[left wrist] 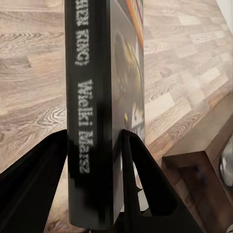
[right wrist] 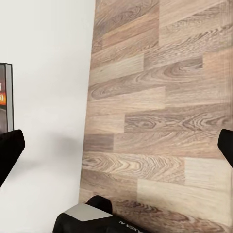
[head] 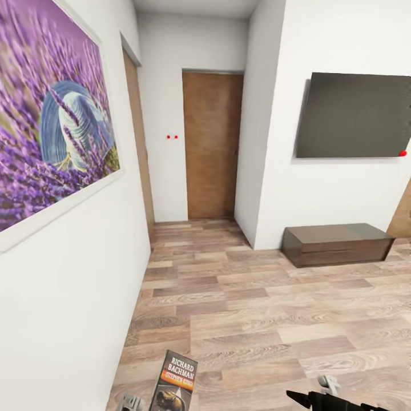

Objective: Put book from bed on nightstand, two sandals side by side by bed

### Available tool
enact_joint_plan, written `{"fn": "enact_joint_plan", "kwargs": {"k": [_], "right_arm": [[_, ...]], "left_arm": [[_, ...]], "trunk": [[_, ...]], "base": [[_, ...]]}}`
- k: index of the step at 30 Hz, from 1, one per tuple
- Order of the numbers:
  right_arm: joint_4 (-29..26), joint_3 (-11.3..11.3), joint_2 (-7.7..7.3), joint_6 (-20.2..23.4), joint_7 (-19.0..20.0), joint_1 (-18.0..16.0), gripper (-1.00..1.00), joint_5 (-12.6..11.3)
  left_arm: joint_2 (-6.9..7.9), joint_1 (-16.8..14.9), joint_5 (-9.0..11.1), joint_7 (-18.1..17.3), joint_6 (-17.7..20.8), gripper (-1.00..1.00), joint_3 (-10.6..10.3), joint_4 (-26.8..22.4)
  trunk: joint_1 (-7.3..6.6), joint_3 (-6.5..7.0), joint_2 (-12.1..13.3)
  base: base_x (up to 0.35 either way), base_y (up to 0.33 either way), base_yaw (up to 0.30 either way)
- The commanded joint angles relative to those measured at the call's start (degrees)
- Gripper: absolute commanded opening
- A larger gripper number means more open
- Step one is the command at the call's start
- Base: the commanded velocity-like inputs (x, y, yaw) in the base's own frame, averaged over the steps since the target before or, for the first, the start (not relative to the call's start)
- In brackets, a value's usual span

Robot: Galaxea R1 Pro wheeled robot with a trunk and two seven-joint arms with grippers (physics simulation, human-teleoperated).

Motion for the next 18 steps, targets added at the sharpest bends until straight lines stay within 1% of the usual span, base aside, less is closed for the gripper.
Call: {"fn": "enact_joint_plan", "kwargs": {"k": [1, 18], "right_arm": [[0.0, 0.3, -0.02, 0.6, 0.1, 0.0, 1.00, -0.6], [0.0, 0.3, -0.02, 0.5, -0.2, 0.0, 1.00, -0.7]], "left_arm": [[0.00, 0.0, 0.4, -0.3, 0.4, -1.00, 0.2, 0.0], [0.00, 0.0, 0.4, -0.3, 0.4, -1.00, 0.2, 0.0]], "trunk": [[0.03, -0.07, 0.0], [0.03, -0.06, 0.0]], "base": [[0.302, 0.000, -0.082], [0.319, 0.000, -0.013]]}}
